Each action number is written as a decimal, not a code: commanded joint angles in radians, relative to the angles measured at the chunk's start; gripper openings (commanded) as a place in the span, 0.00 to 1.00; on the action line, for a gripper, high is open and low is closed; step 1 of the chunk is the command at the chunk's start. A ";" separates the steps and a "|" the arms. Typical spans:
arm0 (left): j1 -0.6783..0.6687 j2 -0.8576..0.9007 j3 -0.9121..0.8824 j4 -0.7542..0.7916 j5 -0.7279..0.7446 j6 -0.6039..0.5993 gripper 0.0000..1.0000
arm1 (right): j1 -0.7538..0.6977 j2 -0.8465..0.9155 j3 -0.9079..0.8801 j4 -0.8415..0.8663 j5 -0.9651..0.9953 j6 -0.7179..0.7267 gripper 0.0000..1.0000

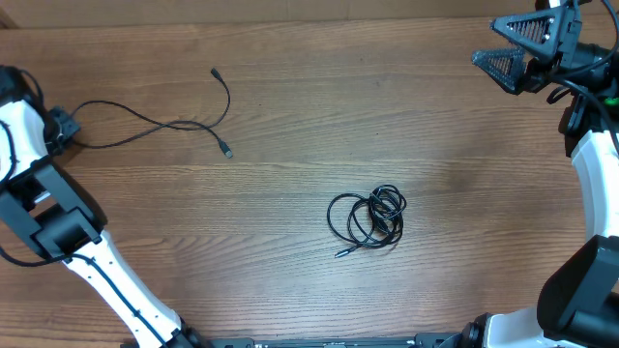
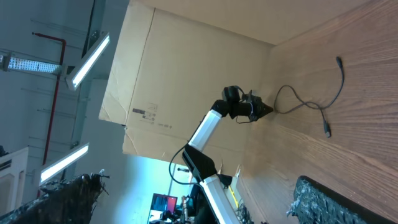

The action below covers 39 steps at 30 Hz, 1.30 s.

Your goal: Untangle cables

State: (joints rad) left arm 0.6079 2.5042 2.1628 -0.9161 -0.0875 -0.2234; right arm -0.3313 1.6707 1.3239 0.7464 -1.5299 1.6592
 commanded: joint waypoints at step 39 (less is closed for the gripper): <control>-0.037 0.057 0.083 -0.067 0.035 0.045 0.67 | 0.030 -0.026 0.016 0.008 0.009 -0.012 1.00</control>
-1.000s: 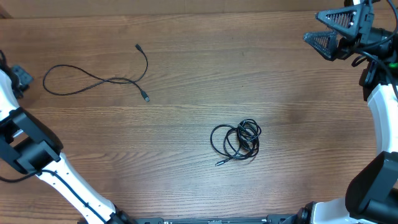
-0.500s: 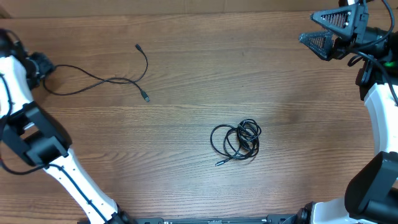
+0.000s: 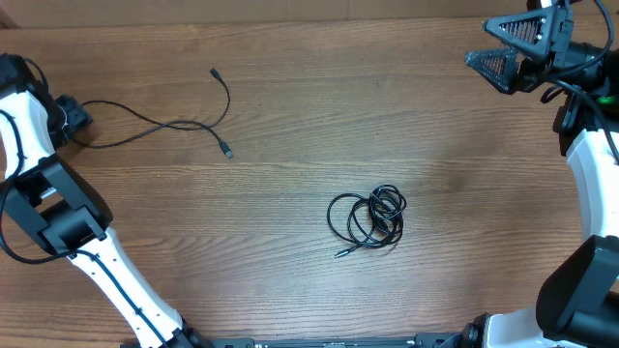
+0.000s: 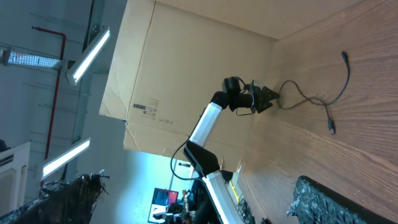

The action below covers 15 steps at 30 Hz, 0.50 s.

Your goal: Untangle cables

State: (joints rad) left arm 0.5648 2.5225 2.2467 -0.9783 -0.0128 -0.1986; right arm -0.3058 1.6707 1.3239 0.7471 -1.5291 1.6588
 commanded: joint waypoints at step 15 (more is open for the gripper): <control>0.032 0.066 -0.002 0.012 -0.039 0.020 0.35 | 0.005 -0.026 0.016 0.007 0.009 -0.011 1.00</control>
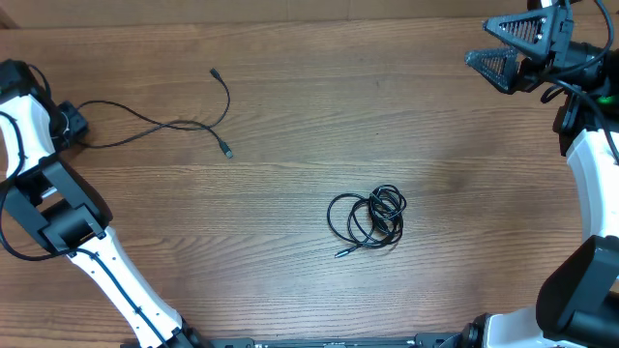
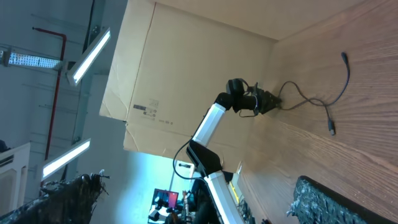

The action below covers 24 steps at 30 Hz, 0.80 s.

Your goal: Untangle cables

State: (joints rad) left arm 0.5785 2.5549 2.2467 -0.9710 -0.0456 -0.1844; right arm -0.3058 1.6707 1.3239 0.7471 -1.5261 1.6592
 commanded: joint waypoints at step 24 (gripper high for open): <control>0.142 -0.038 0.099 -0.008 -0.006 -0.029 0.04 | 0.006 -0.026 0.016 0.003 0.014 -0.008 1.00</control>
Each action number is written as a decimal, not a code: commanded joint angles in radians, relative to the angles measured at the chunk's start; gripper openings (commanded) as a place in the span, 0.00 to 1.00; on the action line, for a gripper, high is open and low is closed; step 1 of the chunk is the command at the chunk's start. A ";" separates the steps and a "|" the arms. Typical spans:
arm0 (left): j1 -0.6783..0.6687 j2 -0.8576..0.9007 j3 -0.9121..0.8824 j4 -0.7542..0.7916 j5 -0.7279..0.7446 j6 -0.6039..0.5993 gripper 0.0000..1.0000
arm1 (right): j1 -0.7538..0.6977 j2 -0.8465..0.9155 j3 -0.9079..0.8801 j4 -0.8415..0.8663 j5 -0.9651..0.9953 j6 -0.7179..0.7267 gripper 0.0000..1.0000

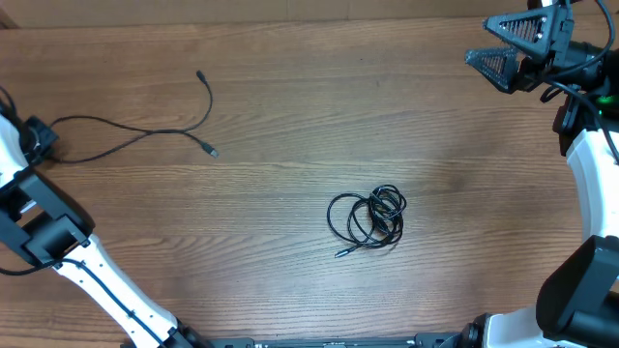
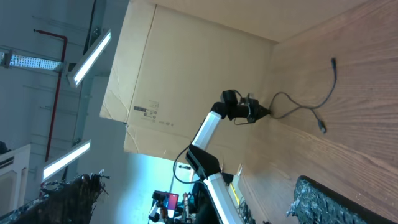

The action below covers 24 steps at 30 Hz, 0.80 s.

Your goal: Untangle cables

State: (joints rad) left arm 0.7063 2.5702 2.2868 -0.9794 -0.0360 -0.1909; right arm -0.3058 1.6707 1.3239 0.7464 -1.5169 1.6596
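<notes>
A long loose black cable (image 1: 145, 130) lies across the left of the wooden table. One plug (image 1: 198, 75) points to the back and the other plug (image 1: 211, 152) lies nearer the front. Its left end runs into my left gripper (image 1: 37, 138), which is shut on it at the table's left edge. The right wrist view shows the same gripper (image 2: 252, 112) and cable (image 2: 311, 106) far off. A coiled black cable bundle (image 1: 368, 217) rests right of centre, untouched. My right gripper (image 1: 488, 43) hangs open and empty at the back right, well above the table.
A cardboard wall (image 2: 186, 74) stands along the table's back edge. The left arm's white links (image 1: 58, 242) run down the left side. Bare wood (image 1: 290, 116) lies between the loose cable and the coil.
My left gripper has moved left and slightly forward to the table's edge, and the loose cable with both its plugs has shifted left with it. The coil and the right gripper have not moved.
My left gripper held the loose cable's end near the left edge, with the cable lying slack. At the following two moments it had shifted only slightly. Now it is further left and the cable has been drawn leftwards, away from the coil.
</notes>
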 commanded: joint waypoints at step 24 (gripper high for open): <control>-0.101 -0.472 0.066 0.022 0.683 -0.134 0.95 | 0.026 -0.026 0.016 0.004 -0.003 -0.012 1.00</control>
State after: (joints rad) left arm 0.6781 2.1818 2.3283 -0.9459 0.4770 -0.3309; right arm -0.2810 1.6707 1.3239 0.7464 -1.5162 1.6592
